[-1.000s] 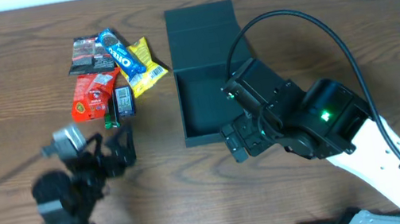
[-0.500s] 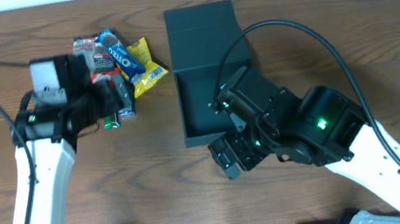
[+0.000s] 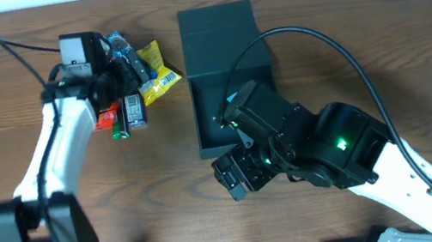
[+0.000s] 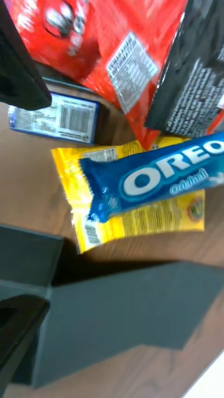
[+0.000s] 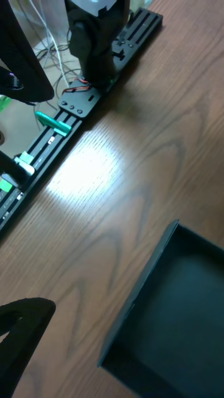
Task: Pack container
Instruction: 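Reach the left gripper to the snack pile and grasp the blue Oreo pack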
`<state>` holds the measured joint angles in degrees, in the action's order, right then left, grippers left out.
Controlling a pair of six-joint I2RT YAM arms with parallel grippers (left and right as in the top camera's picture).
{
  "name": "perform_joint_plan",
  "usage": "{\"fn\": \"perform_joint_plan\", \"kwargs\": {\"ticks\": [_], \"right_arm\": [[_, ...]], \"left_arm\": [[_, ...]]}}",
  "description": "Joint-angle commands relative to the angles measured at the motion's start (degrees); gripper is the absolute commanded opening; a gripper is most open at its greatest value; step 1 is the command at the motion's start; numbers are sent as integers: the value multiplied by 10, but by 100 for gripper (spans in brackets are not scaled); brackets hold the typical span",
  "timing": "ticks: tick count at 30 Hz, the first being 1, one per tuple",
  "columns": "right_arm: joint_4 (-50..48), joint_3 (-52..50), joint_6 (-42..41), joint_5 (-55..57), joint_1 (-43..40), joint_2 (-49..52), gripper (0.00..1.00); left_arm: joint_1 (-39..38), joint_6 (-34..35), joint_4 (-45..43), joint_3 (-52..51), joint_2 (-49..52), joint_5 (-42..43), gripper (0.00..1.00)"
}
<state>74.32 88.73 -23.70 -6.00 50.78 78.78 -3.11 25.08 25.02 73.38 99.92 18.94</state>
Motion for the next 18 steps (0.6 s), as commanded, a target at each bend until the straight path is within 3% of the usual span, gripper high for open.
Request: {"fn": "perform_joint_plan", "kwargs": {"ticks": [1, 11, 18], "right_arm": [[1, 0, -16, -2, 19, -6, 99], [0, 0, -16, 2, 25, -6, 99], [3, 0, -16, 2, 25, -6, 99]], "left_arm": [[1, 24, 0, 67, 59, 7, 96], [4, 53, 100, 312, 223, -12, 96], [3, 68, 192, 422, 291, -61, 96]]}}
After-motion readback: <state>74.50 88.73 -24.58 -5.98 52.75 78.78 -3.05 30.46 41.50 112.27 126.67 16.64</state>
